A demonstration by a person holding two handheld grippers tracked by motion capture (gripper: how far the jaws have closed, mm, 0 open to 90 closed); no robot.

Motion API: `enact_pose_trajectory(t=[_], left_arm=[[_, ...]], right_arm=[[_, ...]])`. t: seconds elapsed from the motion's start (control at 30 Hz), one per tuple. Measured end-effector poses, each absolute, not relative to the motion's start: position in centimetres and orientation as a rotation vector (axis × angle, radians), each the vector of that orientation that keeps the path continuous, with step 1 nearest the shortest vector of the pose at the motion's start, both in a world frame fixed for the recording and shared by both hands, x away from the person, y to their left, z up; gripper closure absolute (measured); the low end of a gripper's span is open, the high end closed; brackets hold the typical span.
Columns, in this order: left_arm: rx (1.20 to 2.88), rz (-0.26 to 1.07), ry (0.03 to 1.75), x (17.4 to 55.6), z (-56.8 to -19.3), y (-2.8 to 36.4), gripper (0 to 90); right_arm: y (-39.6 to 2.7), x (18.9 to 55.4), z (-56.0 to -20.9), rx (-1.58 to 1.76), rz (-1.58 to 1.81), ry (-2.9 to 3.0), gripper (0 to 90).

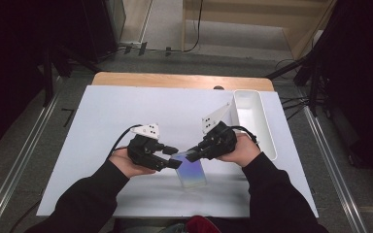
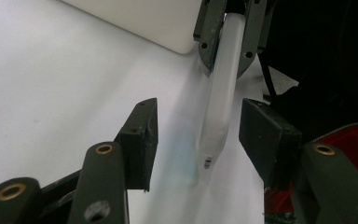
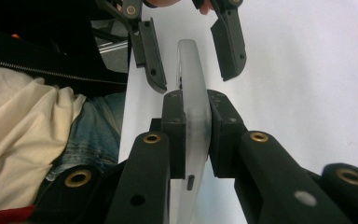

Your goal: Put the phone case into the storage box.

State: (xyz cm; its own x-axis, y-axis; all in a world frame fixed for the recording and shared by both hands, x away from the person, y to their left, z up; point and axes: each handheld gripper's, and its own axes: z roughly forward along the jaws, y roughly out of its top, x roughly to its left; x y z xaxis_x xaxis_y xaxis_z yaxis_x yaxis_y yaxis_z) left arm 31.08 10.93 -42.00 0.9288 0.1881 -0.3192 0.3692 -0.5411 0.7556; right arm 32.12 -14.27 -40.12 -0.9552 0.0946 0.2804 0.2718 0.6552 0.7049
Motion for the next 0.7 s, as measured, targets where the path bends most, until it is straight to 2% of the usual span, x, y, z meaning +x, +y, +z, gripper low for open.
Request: enact_pose_trajectory(t=[0.17,0.33,0.57,0.7], left_arm=[[2.164,-0.263,0.374,31.18,-42.02,10.89,55.4],[2.177,-0.289,0.362,31.29,-42.05,10.81,68.1],[2.191,-0.281,0.326,31.13,-41.83,10.61,76.7],[2.195,-0.273,0.311,31.10,-41.76,10.57,78.5]], right_arm=[[-13.96,32.22,-40.22,-0.281,-1.167,-2.649,77.0],[-13.62,32.28,-40.26,-0.260,-1.163,-2.637,77.0],[-13.57,32.32,-40.27,-0.277,-1.147,-2.625,77.0],[-13.73,32.36,-40.20,-0.290,-1.149,-2.620,77.0]])
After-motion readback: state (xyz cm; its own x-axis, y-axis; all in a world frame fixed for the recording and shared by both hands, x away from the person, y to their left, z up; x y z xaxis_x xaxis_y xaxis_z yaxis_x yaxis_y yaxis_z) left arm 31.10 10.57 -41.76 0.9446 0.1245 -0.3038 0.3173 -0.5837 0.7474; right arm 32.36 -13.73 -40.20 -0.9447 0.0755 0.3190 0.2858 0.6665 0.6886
